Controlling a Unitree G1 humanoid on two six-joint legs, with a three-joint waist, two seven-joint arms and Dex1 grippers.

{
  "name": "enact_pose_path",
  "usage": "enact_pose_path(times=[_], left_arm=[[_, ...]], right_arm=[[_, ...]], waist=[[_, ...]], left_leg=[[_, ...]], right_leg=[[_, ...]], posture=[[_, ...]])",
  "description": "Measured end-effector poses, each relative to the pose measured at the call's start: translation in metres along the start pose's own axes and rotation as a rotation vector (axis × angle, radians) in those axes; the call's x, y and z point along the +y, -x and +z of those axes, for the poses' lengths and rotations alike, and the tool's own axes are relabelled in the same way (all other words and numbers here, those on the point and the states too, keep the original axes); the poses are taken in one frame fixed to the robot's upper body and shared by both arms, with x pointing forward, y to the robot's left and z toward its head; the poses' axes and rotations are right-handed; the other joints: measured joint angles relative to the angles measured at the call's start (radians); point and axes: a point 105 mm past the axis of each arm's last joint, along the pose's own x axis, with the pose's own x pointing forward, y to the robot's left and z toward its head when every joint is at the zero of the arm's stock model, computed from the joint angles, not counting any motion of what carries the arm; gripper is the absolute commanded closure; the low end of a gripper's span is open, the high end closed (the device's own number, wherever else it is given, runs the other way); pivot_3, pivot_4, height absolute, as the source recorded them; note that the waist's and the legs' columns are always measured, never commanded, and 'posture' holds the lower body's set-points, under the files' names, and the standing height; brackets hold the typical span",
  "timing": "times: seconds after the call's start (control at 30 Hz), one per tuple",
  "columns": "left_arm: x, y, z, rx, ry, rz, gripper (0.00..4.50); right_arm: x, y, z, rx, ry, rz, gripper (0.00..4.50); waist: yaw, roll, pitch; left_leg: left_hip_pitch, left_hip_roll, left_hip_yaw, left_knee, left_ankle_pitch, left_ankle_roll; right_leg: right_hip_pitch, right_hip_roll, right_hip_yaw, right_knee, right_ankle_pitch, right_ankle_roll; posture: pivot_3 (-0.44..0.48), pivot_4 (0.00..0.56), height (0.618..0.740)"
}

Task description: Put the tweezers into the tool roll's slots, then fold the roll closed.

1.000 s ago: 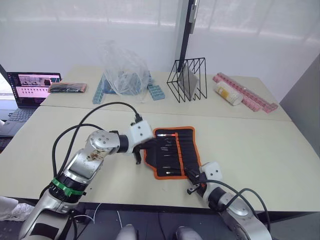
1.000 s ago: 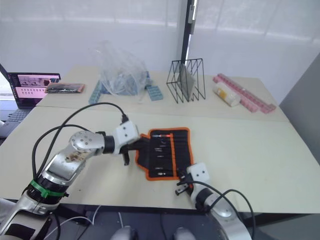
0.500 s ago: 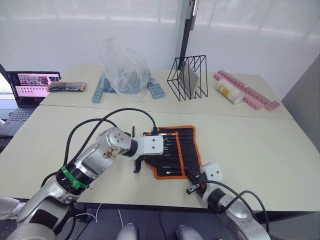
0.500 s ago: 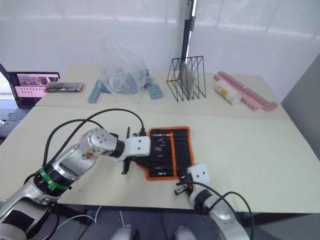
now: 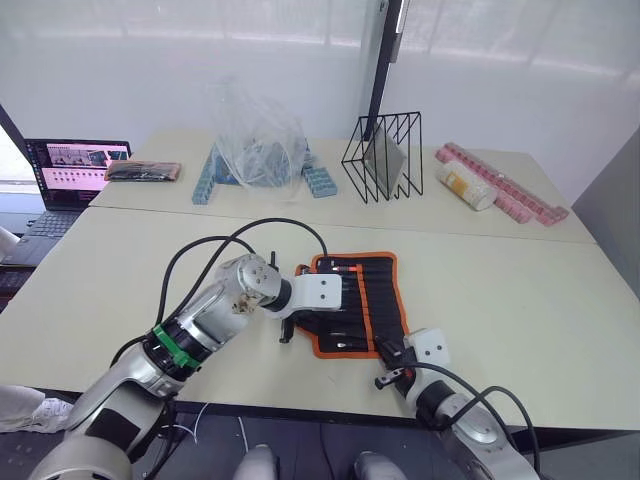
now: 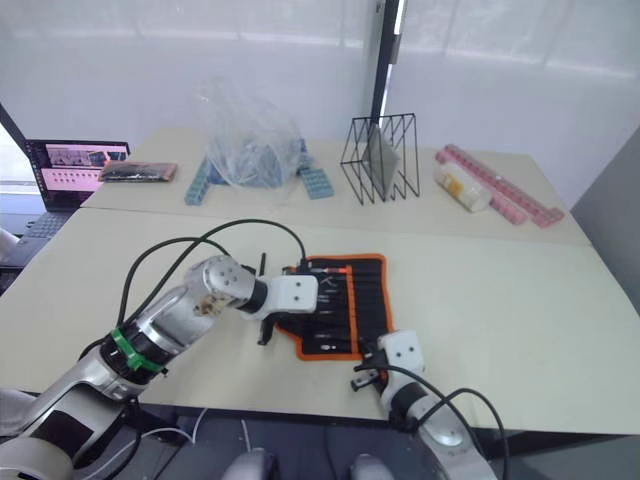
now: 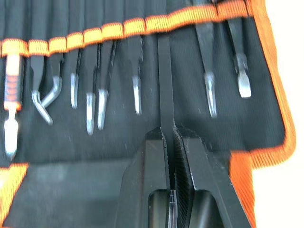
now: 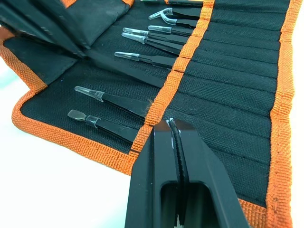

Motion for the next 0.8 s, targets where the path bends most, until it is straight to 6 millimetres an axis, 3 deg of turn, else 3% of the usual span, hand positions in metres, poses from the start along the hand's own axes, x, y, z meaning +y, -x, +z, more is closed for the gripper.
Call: enact_pose_path(times=[0.2, 0.5, 0.57, 0.7, 0.8], left_arm=[[0.006, 0.016, -0.004, -0.029, 0.078, -0.002, 4.47], [0.021, 0.072, 0.005, -0.219, 0.284, 0.062, 4.47], [0.02, 0.082, -0.009, -0.207, 0.347, 0.105, 4.47], [0.012, 0.093, -0.06, -0.107, 0.518, 0.223, 4.47], [0.012, 0.106, -0.085, -0.089, 0.616, 0.353, 4.47]], right_arm=[[0.002, 0.0, 0.0, -0.003, -0.003, 0.003, 4.5], [0.003, -0.001, 0.001, -0.002, 0.004, 0.006, 4.5], [0.004, -0.002, 0.001, -0.004, 0.006, 0.014, 4.5], [0.004, -0.002, 0.001, 0.0, 0.019, 0.024, 4.5], [0.003, -0.002, 0.0, 0.006, 0.023, 0.022, 4.5]], waist=[[-0.005, 0.001, 0.0], [-0.007, 0.001, 0.001], [-0.015, 0.001, 0.001], [-0.022, 0.002, 0.002], [-0.019, 0.0, 0.004]], left_leg=[[0.0, 0.0, 0.0, 0.0, 0.0, 0.0], [0.0, 0.001, 0.0, 0.0, 0.0, 0.0], [0.001, 0.001, 0.0, 0.0, 0.0, 0.0], [0.0, 0.001, -0.001, -0.001, 0.0, 0.0], [0.0, 0.001, -0.002, -0.001, 0.0, 0.0]], right_leg=[[-0.001, 0.0, 0.0, 0.001, 0.0, 0.0], [-0.001, 0.0, 0.0, 0.001, 0.0, 0.0], [-0.001, 0.0, 0.0, 0.002, 0.0, 0.0], [-0.001, 0.0, -0.001, 0.002, 0.001, -0.002], [-0.001, -0.001, -0.002, 0.002, 0.001, -0.003]], posture=[[0.0, 0.15, 0.705], [0.0, 0.15, 0.705], [0.0, 0.15, 0.705], [0.0, 0.15, 0.705], [0.0, 0.15, 0.705]])
